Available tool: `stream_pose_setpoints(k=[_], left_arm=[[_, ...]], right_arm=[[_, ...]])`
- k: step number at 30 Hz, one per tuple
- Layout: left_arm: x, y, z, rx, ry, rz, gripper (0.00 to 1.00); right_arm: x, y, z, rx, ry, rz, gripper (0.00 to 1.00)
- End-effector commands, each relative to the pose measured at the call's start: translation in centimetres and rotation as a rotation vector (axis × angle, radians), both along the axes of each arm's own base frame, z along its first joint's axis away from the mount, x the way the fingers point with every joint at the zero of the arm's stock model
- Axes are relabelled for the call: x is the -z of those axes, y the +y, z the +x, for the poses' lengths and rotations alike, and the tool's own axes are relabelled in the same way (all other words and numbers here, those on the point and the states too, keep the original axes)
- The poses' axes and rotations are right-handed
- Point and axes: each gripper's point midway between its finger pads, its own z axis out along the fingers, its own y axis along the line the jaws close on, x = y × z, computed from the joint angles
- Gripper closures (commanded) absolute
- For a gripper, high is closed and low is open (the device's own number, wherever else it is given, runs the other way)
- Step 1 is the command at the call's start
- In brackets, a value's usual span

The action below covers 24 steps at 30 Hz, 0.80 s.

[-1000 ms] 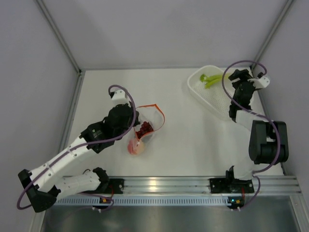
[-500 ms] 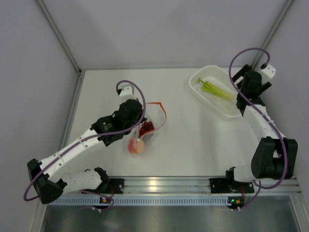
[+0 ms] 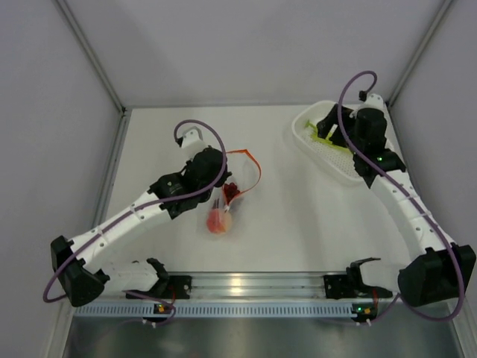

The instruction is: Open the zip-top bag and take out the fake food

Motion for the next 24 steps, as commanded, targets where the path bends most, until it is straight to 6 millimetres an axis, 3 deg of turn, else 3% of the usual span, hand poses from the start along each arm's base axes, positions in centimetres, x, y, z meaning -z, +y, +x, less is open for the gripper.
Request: stream_pose_setpoints(k=[1, 8, 13, 17, 21, 24], left_arm=[[-4.6, 0.5, 1.5, -0.142, -0.102, -0.188, 1.0], [-4.1, -0.6, 2.7, -0.241, -0.086, -0.334, 1.0], [-2.7, -1.9, 3.4, -0.246, -0.05, -0.332, 1.0], [-2.0, -2.5, 3.3, -0.257, -0.033, -0.361, 1.0], [-3.0, -3.3, 2.6, -0.252, -0.059, -0.374, 1.0], [-2.9, -3.5, 2.2, -0.252, -0.061, -0.383, 1.0]], right_arm=[[-4.1, 6.2, -2.8, -0.261, -0.041, 0.118, 0.25], [-7.6, 15.3, -8.8, -0.566, -0.035, 0.183, 0.39], [-7.9, 18.9, -10.6, -0.638, -0.001, 0.171, 0.51], [-6.6, 21.4, -10.5, -0.637, 0.056, 0.155, 0.63], [-3.5, 24.3, -10.0, -0.621, 0.134, 0.127, 0.66], [-2.3, 25.7, -9.8, -0.561, 0.13, 0.097, 0.69]])
